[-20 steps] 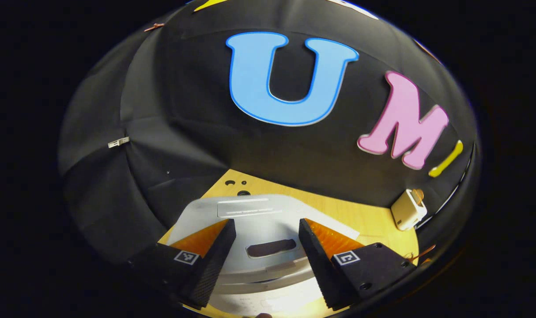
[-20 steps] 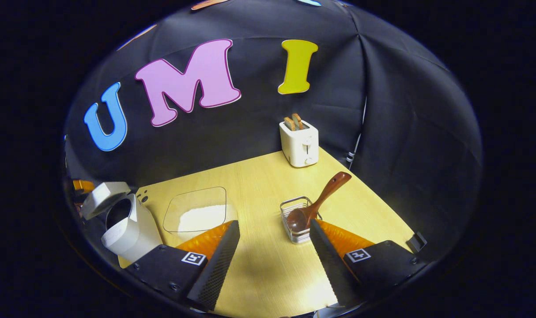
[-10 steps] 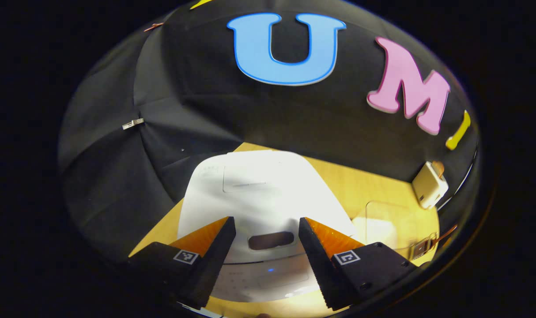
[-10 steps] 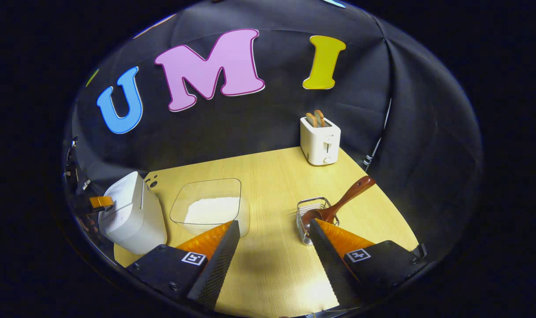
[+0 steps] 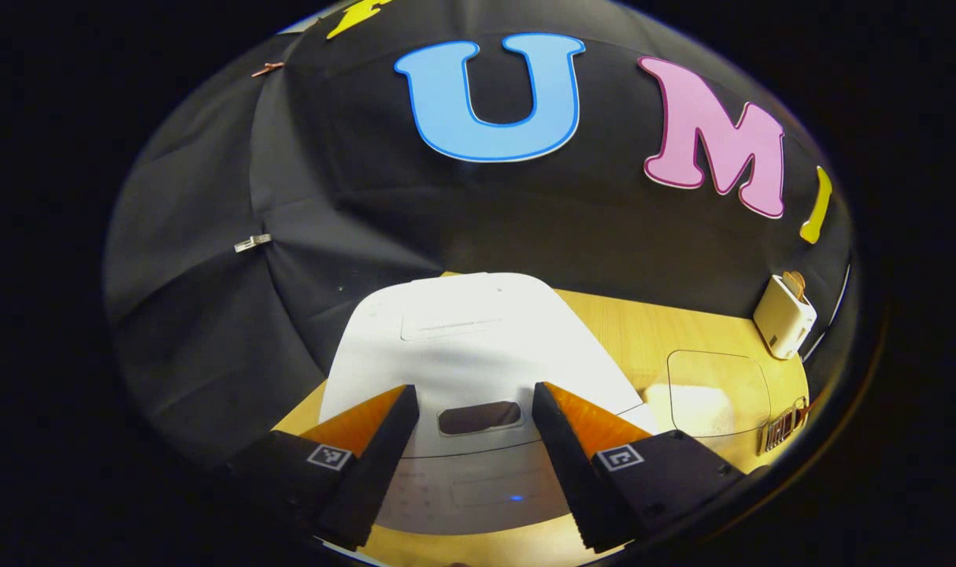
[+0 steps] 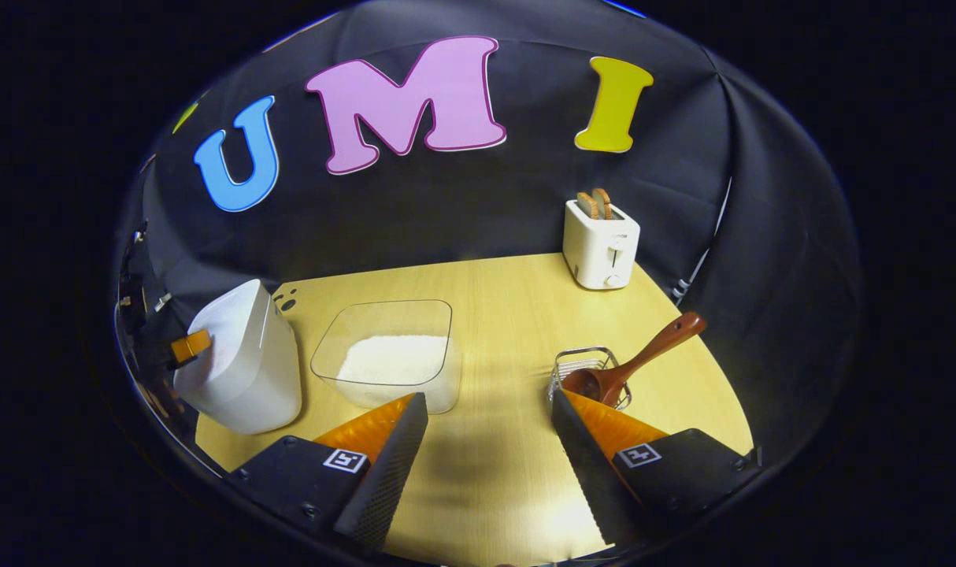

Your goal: Close the left gripper, press the button to open the rice cooker; take a wooden spoon from the chopstick holder with the right hand, scoop a spoonful of rice and pour it into the rice cooker, then put the wooden spoon back into the chopstick holder.

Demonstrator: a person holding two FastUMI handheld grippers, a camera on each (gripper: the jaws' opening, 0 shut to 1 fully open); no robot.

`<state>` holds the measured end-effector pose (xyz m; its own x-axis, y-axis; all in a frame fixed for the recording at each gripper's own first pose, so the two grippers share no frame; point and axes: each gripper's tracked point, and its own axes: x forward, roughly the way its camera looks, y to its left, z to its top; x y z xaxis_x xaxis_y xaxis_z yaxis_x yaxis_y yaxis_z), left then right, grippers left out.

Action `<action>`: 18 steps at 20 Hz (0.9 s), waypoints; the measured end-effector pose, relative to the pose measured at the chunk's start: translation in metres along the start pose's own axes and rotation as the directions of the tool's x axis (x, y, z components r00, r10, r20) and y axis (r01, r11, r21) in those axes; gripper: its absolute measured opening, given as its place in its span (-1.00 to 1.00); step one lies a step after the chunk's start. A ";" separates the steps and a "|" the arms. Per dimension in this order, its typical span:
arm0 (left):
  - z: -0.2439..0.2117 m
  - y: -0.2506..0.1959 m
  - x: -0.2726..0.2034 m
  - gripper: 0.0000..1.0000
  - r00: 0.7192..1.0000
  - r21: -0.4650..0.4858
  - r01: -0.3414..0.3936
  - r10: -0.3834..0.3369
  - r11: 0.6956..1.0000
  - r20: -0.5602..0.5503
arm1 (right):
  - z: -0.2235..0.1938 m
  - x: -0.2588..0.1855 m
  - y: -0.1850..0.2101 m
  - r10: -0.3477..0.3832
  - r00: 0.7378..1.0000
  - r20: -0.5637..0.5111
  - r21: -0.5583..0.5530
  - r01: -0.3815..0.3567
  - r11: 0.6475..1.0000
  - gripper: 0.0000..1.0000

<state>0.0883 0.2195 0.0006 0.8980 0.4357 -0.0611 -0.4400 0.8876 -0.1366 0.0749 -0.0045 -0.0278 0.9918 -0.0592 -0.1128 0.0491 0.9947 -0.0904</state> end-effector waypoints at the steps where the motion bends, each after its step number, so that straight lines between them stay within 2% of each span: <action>1: -0.002 0.000 0.000 0.95 1.000 -0.012 -0.007 0.007 1.000 -0.002 | 0.001 0.000 0.001 0.007 1.000 0.000 0.005 -0.007 1.000 0.97; 4: 0.004 0.005 -0.006 0.94 0.999 -0.055 -0.028 0.029 0.998 0.015 | 0.008 0.000 -0.004 0.016 1.000 0.016 0.018 -0.016 1.000 0.97; 7: 0.024 0.004 -0.015 0.89 0.997 -0.111 -0.011 0.019 0.994 0.079 | 0.011 -0.001 -0.021 0.006 1.000 0.017 0.034 -0.007 0.999 0.97; 10: 0.029 0.012 -0.026 0.90 0.995 -0.126 -0.044 0.054 0.991 0.083 | 0.015 -0.004 -0.032 0.007 1.000 0.026 0.045 -0.008 0.999 0.97; 14: 0.060 0.002 -0.069 0.90 0.977 -0.117 -0.029 0.053 0.993 0.205 | 0.033 -0.013 -0.037 0.041 0.997 0.072 0.024 -0.042 0.999 0.97; 18: 0.090 -0.018 -0.136 0.90 0.949 -0.041 -0.009 0.022 0.999 0.315 | 0.063 -0.031 -0.030 0.093 0.982 0.163 0.025 -0.099 0.995 0.97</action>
<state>-0.0266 0.1573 0.1002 0.8410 0.4798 0.2500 -0.4478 0.8766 -0.1762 0.0505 -0.0269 0.0404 0.9979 0.0483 0.0421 -0.0460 0.9975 -0.0540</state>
